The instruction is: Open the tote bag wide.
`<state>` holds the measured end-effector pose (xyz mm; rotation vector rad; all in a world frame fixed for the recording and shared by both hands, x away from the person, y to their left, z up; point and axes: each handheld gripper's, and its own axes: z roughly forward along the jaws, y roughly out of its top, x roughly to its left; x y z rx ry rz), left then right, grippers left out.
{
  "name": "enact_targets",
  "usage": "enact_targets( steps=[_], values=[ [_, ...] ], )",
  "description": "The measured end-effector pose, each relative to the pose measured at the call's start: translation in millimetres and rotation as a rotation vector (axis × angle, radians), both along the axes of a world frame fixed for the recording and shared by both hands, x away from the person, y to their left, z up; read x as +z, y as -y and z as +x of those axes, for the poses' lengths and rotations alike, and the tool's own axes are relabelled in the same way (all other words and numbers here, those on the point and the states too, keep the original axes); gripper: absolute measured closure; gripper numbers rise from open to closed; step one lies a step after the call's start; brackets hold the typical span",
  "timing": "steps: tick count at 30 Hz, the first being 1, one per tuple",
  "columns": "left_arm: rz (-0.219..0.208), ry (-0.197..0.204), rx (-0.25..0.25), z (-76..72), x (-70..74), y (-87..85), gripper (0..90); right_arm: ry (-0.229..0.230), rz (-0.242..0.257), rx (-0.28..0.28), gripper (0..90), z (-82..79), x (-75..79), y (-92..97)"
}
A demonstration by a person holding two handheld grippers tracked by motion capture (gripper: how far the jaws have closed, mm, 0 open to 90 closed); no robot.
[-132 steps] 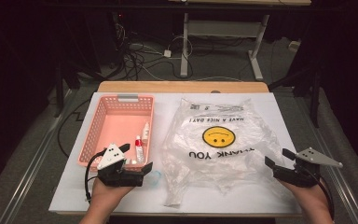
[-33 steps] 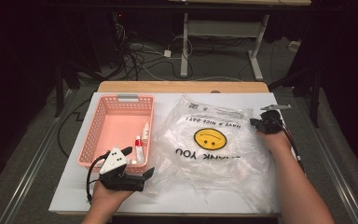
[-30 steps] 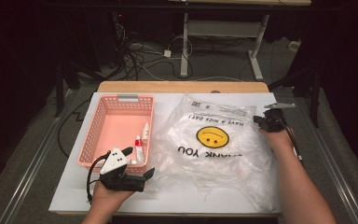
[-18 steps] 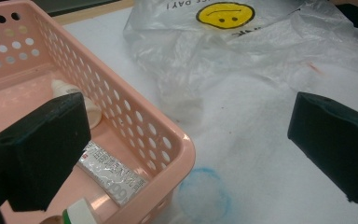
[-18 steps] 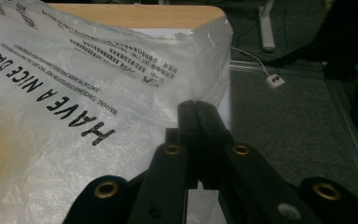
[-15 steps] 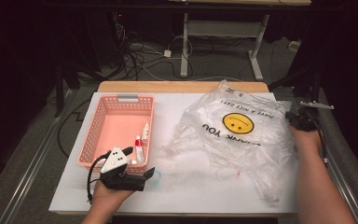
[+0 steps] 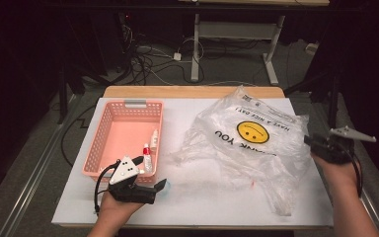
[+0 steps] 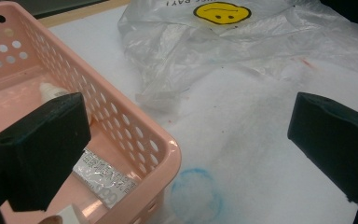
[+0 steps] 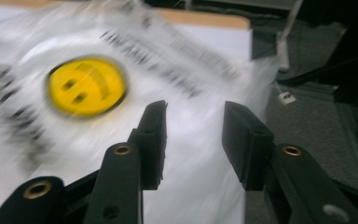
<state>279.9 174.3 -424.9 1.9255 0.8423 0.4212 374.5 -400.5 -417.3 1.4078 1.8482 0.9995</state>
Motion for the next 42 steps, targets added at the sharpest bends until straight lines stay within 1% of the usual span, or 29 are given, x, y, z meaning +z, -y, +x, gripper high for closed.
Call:
enact_targets(
  steps=[1,2,3,4,5,6,7,9,10,11,13,15,16,17,18,19,20,22,23,26,28,30,32,33,34,36,37,38,42],
  values=[
    [-0.004,-0.001,0.001,-0.4,0.2,-0.3,0.0,-0.005,-0.001,0.008,60.7,-9.7,-1.4,-2.8],
    [-0.004,-0.001,0.001,-0.4,0.2,-0.3,0.0,0.002,0.006,0.019,60.5,-22.8,-3.6,-5.4],
    [-0.003,0.001,0.002,-0.8,0.3,-0.5,0.0,0.002,0.006,0.019,60.5,-22.8,-3.6,-5.4],
    [-0.003,0.001,0.002,-1.1,0.3,-0.7,0.0,-0.013,0.014,0.049,59.0,-47.7,-10.0,-12.5],
    [-0.004,0.002,0.003,-1.4,0.3,-0.9,0.0,-0.013,0.014,0.049,59.0,-47.7,-10.0,-12.5],
    [-0.004,0.003,0.003,-1.5,0.3,-1.1,0.0,-0.023,0.016,0.065,57.7,-70.1,-16.7,-18.3],
    [-0.004,0.002,0.003,-1.5,0.3,-1.2,0.0,-0.028,0.025,0.069,57.7,-80.0,-19.8,-19.8],
    [-0.004,0.003,0.004,-1.1,0.1,-1.4,0.0,-0.049,0.045,0.070,57.3,-96.0,-26.8,-21.8],
    [-0.004,0.003,0.004,-1.1,0.1,-1.4,0.0,-0.049,0.045,0.070,57.3,-96.0,-26.8,-21.8],
    [-0.004,0.002,0.005,-0.9,0.0,-1.2,0.0,-0.075,0.058,0.080,57.3,-108.9,-33.7,-24.1],
    [-0.004,0.002,0.004,-0.9,0.1,-0.9,0.0,-0.088,0.063,0.087,57.4,-116.4,-38.6,-26.5],
    [0.003,0.005,0.001,-0.7,0.2,0.2,0.0,-0.105,0.070,0.095,58.3,-119.8,-45.5,-29.1],
    [0.005,0.005,0.000,-0.4,0.1,0.7,0.0,-0.105,0.070,0.095,58.3,-119.8,-45.5,-29.1],
    [0.005,0.005,0.000,-0.2,-0.1,1.0,0.0,-0.130,0.060,0.098,60.3,-116.9,-51.8,-30.9],
    [0.007,0.004,-0.001,0.1,-0.1,1.3,0.0,-0.142,0.055,0.101,61.9,-115.1,-53.7,-30.9],
    [0.007,0.005,-0.003,0.3,-0.2,1.4,0.0,-0.142,0.055,0.101,61.9,-115.1,-53.7,-30.9],
    [0.011,0.005,-0.003,0.4,-0.3,1.5,0.0,-0.167,0.039,0.116,74.5,-112.5,-57.7,-32.2],
    [0.011,0.006,-0.003,0.9,-0.8,1.0,0.0,-0.165,0.020,0.121,86.3,-113.9,-58.5,-33.7],
    [0.011,0.004,-0.002,1.5,-0.9,0.5,0.0,-0.169,0.027,0.138,90.0,-114.7,-57.9,-34.1],
    [0.004,-0.002,0.002,3.5,-1.7,0.0,0.0,-0.168,0.012,0.177,90.0,-122.4,-56.0,-42.1],
    [0.001,-0.001,0.003,3.9,-1.7,-0.1,0.0,-0.157,0.002,0.203,90.0,-126.9,-52.8,-49.1],
    [-0.002,0.001,0.004,4.3,-1.2,-0.4,0.0,-0.145,0.008,0.223,90.0,-129.9,-50.2,-56.4],
    [-0.004,0.002,0.006,4.2,-0.9,-0.6,0.0,-0.141,0.001,0.249,90.0,-132.1,-49.2,-65.3],
    [-0.007,0.002,0.006,4.2,-0.5,-1.0,0.0,-0.141,0.001,0.249,90.0,-132.1,-49.2,-65.3],
    [-0.013,0.008,0.010,4.4,0.0,-1.5,0.0,-0.137,-0.001,0.282,90.0,-134.6,-47.8,-76.6],
    [-0.015,0.009,0.013,5.0,0.3,-2.2,0.0,-0.129,-0.011,0.308,90.0,-136.2,-47.5,-85.9],
    [-0.015,0.009,0.013,5.0,0.3,-2.2,0.0,-0.129,-0.011,0.308,90.0,-136.2,-47.5,-85.9],
    [-0.014,0.007,0.012,5.2,0.3,-2.6,0.0,-0.132,-0.026,0.340,90.0,-137.1,-48.3,-97.1],
    [-0.017,0.011,0.012,4.7,0.4,-3.9,0.0,-0.148,-0.036,0.376,90.0,-136.0,-52.1,-110.2]
  ],
)
